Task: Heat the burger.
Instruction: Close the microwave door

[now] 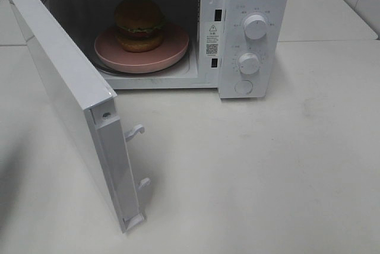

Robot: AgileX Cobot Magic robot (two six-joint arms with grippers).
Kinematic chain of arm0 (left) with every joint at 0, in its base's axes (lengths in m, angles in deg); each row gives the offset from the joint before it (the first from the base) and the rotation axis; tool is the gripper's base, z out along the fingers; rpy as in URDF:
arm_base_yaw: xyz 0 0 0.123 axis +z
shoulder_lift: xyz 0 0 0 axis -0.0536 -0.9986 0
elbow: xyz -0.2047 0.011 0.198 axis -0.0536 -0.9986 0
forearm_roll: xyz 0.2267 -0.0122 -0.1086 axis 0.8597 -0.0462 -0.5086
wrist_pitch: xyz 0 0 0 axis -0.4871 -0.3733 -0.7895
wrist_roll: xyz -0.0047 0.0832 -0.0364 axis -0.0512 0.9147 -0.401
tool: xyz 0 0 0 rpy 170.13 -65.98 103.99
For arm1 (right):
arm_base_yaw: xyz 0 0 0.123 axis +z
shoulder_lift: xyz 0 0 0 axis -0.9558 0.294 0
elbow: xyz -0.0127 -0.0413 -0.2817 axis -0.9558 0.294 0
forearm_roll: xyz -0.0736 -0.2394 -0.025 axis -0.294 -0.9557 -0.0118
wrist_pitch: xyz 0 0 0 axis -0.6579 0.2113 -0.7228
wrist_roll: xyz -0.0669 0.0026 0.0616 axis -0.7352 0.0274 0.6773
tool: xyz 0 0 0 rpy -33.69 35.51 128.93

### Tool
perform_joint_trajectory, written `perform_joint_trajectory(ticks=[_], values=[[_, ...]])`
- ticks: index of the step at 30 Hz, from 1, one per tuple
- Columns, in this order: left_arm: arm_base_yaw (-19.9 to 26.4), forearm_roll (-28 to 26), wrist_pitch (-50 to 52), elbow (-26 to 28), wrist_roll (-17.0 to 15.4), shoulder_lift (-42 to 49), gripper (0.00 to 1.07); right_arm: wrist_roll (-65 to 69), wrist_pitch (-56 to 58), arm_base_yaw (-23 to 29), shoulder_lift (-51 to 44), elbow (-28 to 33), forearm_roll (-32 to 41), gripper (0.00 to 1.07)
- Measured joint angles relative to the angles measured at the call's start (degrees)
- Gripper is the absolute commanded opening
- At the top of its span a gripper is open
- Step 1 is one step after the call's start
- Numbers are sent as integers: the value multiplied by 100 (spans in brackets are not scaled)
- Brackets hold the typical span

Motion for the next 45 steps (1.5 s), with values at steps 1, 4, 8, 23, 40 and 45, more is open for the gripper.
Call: perform_joint_trajectory(ticks=[1, 4, 8, 23, 40, 45], values=[[0, 0, 0, 0, 0, 0, 0, 0, 0, 0, 0, 0, 0, 76], [0, 768, 395, 0, -561, -413, 0, 0, 0, 0, 0, 0, 0, 76], [0, 1770, 1117, 0, -1220, -1106, 0, 0, 0, 0, 0, 0, 0, 76], [-991, 1805, 2194, 46, -1232, -2647, 0, 0, 0, 0, 0, 0, 0, 76], [-2378, -86, 2269, 189, -355, -3249, 0, 0, 0, 0, 0, 0, 0, 76], [-2710, -309, 2275, 458, -281, -3484, 0, 0, 0, 0, 0, 0, 0, 76]])
